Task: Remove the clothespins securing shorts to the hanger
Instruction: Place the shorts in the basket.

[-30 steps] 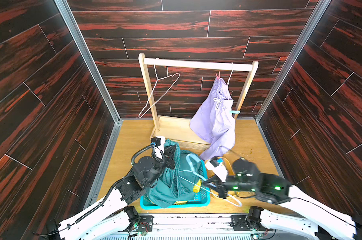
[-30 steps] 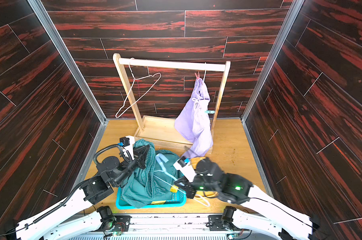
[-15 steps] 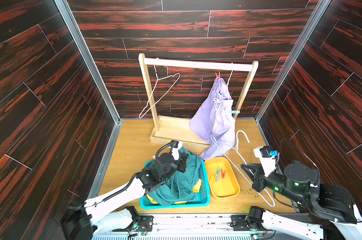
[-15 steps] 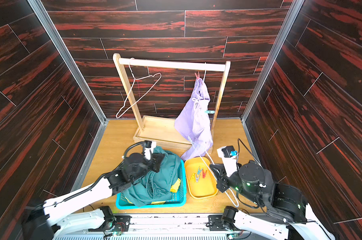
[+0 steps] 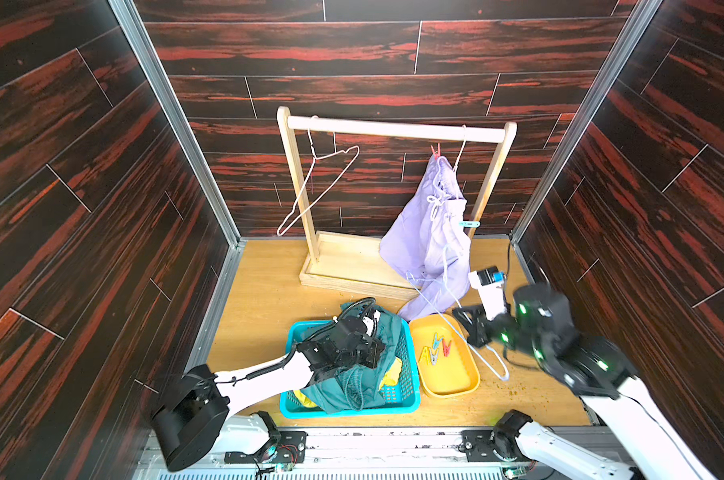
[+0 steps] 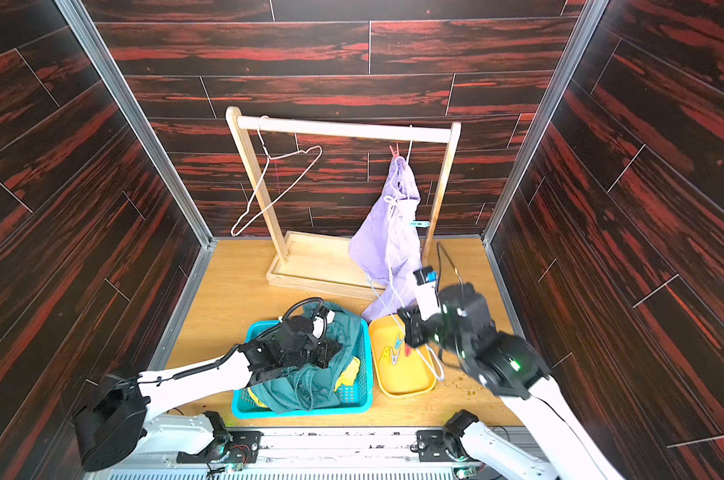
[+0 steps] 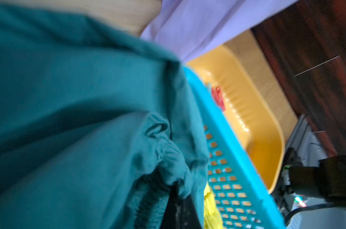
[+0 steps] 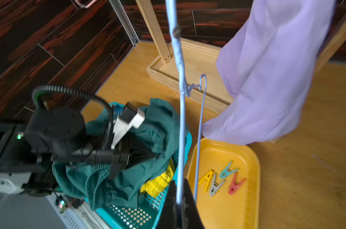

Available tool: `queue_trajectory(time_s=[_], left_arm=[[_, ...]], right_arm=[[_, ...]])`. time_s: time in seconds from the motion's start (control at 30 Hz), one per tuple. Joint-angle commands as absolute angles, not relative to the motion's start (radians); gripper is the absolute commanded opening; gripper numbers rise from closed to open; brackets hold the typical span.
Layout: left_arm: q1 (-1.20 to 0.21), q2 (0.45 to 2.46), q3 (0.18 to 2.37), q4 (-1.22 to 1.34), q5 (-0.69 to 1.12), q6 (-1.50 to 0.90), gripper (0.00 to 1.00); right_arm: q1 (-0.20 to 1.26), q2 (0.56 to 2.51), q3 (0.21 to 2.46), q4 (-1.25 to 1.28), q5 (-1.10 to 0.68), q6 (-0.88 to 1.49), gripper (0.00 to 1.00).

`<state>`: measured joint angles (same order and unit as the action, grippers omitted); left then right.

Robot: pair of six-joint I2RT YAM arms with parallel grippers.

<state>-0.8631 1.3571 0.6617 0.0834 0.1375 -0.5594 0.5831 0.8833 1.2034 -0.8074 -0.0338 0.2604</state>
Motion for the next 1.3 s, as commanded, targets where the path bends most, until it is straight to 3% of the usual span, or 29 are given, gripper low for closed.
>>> queue_trajectory(time_s=[0.0, 0.33, 0.57, 0.77, 0.8, 1.27], left_arm=[[-0.866, 1.447, 0.636, 0.061, 0.119, -0.594, 0.00], [-0.889, 1.670, 0.512, 0.357, 0.087, -0.678, 0.00], [-0.926, 1.578, 0.526, 0.293, 0.032, -0.639, 0.00], [-0.954, 1.362, 0.619, -0.020, -0.087, -0.570, 0.70], [-0.957, 1.331, 0.634, -0.076, -0.110, -0.557, 0.77], [-0.963, 0.834, 0.594, -0.119, -0.118, -0.430, 0.98]], right_arm=[[0.538, 0.925, 1.183, -0.668, -0.290, 0.235, 0.00], [0.507, 1.011, 1.191, -0.580, -0.372, 0.191, 0.00], [0.482, 0.993, 1.184, -0.605, -0.376, 0.183, 0.00], [0.469, 0.988, 1.204, -0.622, -0.386, 0.176, 0.00], [0.468, 0.992, 1.209, -0.623, -0.391, 0.175, 0.00], [0.432, 1.074, 1.303, -0.627, -0.460, 0.088, 0.00]])
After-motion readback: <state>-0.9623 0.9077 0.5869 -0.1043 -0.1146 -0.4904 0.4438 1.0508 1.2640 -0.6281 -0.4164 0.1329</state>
